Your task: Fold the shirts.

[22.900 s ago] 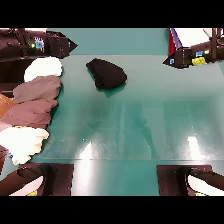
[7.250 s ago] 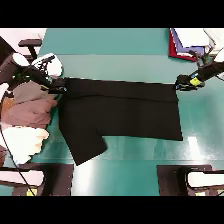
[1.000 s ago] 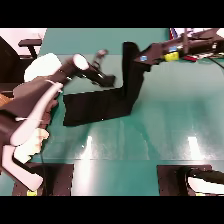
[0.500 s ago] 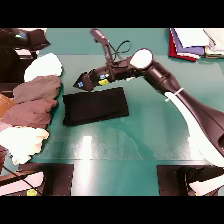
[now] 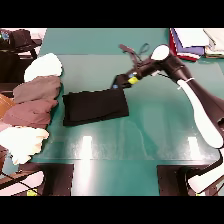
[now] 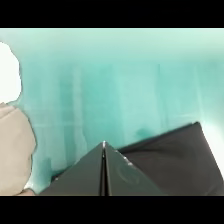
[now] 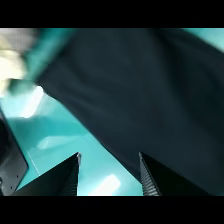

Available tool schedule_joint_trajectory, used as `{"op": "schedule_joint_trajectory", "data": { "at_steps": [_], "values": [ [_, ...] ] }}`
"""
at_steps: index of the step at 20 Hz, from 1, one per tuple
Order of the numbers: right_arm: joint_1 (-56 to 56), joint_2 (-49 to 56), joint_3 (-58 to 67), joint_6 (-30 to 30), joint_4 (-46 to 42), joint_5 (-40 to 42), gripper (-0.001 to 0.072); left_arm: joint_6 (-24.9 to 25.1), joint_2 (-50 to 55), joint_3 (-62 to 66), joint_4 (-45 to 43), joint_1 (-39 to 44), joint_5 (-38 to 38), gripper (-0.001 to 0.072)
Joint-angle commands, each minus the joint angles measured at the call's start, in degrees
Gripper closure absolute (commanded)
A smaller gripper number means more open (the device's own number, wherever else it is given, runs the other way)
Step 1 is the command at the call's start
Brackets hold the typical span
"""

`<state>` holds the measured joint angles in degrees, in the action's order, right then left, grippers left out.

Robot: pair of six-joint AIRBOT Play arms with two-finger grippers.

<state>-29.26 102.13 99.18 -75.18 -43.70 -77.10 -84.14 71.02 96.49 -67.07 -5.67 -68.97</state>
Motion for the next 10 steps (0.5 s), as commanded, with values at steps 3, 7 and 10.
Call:
{"op": "schedule_joint_trajectory", "data": {
  "at_steps": [3,7,10],
  "values": [
    [11.85,0.15,-12.98,-3.45,-0.87,0.20,0.0139,0.63,-0.07,0.02,0.00,-0.13,-0.85,0.0682],
    [11.10,0.17,-20.20,-3.34,0.66,6.82,0.0108,0.63,0.15,-0.39,0.11,-0.13,-0.17,0.0683],
    [7.52,0.79,-21.59,-2.23,3.69,13.64,0.0120,0.63,0.15,-0.68,0.24,-0.13,0.17,0.0683]
  ]
}}
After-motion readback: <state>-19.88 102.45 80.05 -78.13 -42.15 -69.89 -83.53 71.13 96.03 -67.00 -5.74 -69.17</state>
